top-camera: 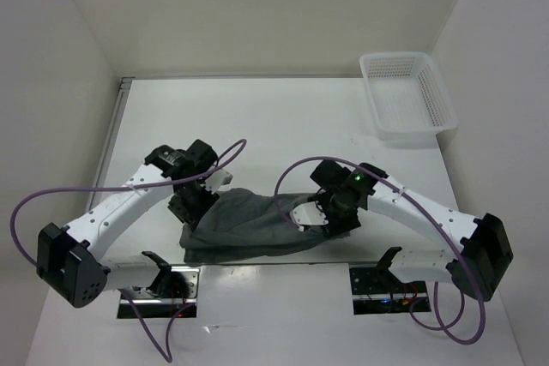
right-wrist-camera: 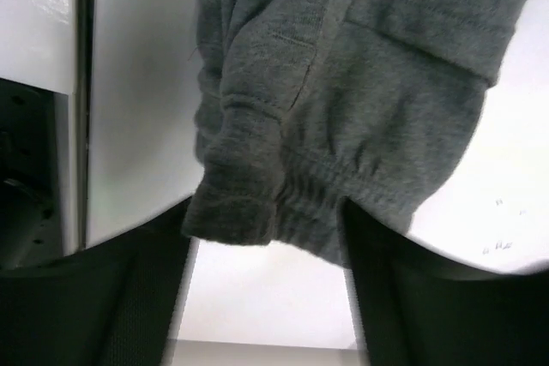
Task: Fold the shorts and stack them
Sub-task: Fold the shorts
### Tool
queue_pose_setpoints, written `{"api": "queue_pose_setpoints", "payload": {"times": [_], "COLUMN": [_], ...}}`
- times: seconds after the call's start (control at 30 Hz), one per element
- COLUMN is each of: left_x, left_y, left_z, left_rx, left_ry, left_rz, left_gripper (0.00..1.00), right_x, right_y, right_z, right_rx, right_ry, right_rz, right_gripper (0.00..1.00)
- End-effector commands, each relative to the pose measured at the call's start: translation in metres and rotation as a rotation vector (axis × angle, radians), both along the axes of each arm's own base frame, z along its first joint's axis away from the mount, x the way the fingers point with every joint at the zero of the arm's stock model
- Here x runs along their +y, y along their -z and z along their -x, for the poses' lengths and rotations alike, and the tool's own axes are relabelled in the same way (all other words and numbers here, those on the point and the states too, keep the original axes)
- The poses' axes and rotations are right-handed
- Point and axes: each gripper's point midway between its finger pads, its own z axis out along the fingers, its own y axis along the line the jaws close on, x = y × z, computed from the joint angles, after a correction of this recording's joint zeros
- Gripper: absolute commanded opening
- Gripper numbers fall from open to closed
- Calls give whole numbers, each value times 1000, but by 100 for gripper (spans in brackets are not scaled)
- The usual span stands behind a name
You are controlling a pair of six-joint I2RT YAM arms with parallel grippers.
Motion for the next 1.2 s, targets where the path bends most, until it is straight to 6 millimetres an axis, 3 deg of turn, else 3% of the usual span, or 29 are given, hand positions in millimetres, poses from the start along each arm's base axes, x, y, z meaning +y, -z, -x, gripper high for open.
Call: {"api": "queue_pose_setpoints", "payload": {"times": [0.0,0.03,0.13,0.2,0.23,0.27,0.4,0.43,0.47,0.5,0.6,0.67,0.8,1.0,1.17], "left_x": [4,6,27,35,29,30,31,31,30,26,6,-9,-3,-12,-3], "left_y": [-2,-2,-2,0,3,4,15,15,16,20,33,42,75,72,112], "left_z": [4,3,-3,-13,-35,-47,-119,-130,-138,-150,-140,-130,-119,-99,-89], "left_rx": [14,7,-62,-97,-173,-210,-266,-239,-224,-196,-67,2,68,188,260], "left_ry": [6,5,-1,-63,-98,-126,-270,-316,-332,-344,-338,-318,-320,-335,-320], "left_rz": [-18,-29,-132,-131,-89,-83,-36,18,42,64,163,220,152,202,92], "left_gripper": [52,53,54,59,60,63,64,65,67,67,68,71,71,72,70], "right_x": [-2,1,15,34,43,55,60,50,52,52,50,47,35,19,14], "right_y": [-11,-16,-45,-77,-88,-106,-114,-110,-92,-88,-48,-24,17,46,65], "right_z": [6,7,2,-16,-20,-37,-100,-118,-123,-137,-145,-136,-123,-101,-100], "right_rx": [23,26,10,-45,-29,-70,-87,-87,-22,-45,10,82,152,192,131], "right_ry": [-50,-52,8,78,134,166,418,511,587,613,701,730,780,781,764], "right_rz": [13,-1,-76,-193,-275,-372,-586,-617,-626,-656,-637,-614,-545,-442,-406], "right_gripper": [82,96,100,100,100,100,96,94,90,89,89,89,89,89,77]}}
